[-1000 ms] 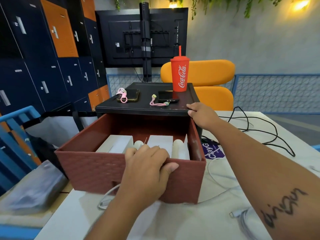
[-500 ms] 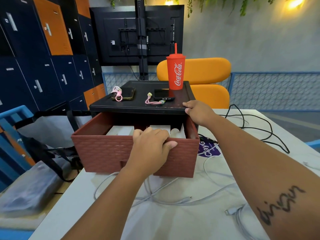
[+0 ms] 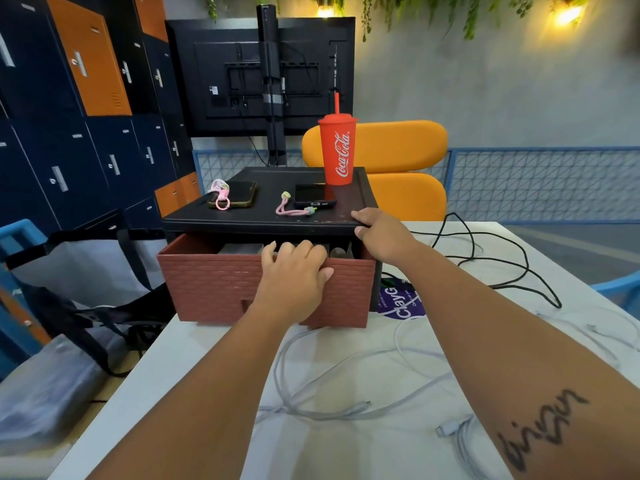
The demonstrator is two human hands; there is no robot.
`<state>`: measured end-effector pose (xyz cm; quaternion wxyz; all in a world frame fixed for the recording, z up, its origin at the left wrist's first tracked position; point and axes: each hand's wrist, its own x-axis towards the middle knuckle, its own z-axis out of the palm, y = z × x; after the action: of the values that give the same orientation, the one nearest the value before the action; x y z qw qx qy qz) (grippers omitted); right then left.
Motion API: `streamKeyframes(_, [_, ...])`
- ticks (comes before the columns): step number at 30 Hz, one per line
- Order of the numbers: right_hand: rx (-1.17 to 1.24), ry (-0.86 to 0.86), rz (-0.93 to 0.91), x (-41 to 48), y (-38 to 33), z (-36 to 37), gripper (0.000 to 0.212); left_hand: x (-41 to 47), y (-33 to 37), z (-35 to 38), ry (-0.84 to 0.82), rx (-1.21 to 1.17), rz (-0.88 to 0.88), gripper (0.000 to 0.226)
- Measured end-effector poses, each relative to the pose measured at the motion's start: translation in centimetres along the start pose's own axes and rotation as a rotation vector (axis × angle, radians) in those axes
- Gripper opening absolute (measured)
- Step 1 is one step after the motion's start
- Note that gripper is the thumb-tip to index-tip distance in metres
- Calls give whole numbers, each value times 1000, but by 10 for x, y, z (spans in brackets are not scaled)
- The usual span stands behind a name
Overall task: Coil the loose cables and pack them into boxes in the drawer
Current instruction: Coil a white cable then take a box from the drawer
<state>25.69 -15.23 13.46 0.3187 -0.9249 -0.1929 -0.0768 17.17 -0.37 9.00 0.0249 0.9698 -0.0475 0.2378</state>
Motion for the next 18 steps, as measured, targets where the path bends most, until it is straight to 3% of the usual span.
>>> streamKeyframes(4, [22,-51,-17,-17,2,-2,51,-6,3,-2,-5,-21,-27,34])
streamKeyframes(11, [152,-35,17,-93,28,-44,52,-24,11,-12,-163,-79,-80,73])
streamKeyframes(18, [86,-30,146,-181,62,-74,35,-80,75,-19,-148,-379,-45,68])
